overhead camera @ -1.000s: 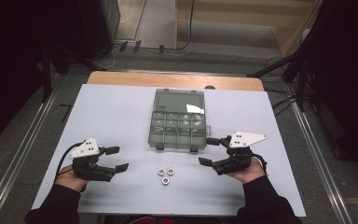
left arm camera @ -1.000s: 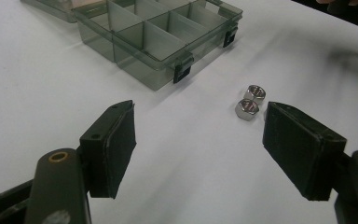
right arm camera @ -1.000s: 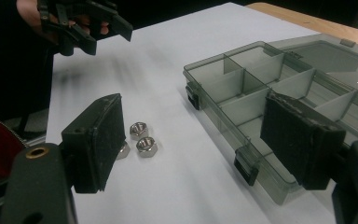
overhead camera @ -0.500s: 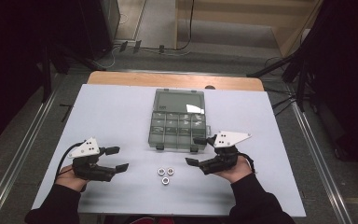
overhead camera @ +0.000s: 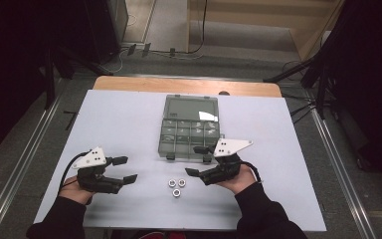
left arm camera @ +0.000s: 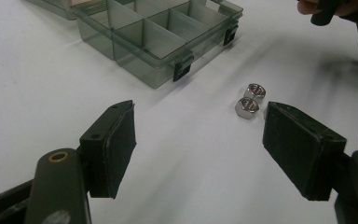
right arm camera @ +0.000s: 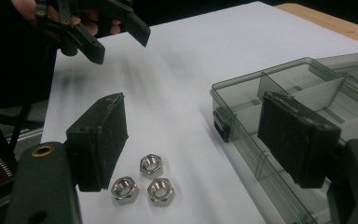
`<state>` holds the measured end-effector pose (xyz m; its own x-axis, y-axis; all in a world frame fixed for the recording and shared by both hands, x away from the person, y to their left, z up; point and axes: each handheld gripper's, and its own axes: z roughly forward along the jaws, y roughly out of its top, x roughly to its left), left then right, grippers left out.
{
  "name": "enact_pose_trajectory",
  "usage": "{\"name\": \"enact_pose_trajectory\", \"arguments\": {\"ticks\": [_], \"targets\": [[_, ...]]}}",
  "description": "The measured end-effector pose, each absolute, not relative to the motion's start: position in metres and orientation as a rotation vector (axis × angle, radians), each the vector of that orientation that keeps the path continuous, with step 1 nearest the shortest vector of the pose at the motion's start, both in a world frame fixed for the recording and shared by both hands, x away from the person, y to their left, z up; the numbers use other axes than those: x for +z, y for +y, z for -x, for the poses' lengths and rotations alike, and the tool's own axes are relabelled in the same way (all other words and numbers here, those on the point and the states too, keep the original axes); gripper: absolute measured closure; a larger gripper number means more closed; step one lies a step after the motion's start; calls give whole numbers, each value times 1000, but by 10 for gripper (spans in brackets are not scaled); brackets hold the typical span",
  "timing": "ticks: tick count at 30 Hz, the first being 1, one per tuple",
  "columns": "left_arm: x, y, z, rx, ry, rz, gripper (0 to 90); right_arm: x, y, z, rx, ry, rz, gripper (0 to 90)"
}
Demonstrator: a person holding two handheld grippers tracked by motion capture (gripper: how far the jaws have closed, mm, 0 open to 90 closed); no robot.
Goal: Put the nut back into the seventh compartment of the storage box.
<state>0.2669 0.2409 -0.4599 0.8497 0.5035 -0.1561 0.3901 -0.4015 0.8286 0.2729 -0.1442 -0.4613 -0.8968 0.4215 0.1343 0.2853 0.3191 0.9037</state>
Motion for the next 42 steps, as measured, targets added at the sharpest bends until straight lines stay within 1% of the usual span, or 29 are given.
{"name": "enact_pose_trajectory", "arguments": {"ticks": [13,20,36,42], "targets": [[-460,241,-267,142,652,-2042,259,-466,-115,-280,1591,2509,-627,273],[-459,242,-266,140,654,-2050,259,-464,-105,-274,1420,2608,-554,287],[-460,241,-266,136,650,-2058,259,-466,-92,-271,1071,2818,-558,322],[-461,240,-266,136,647,-2058,259,-468,-90,-271,955,2869,-537,363]]}}
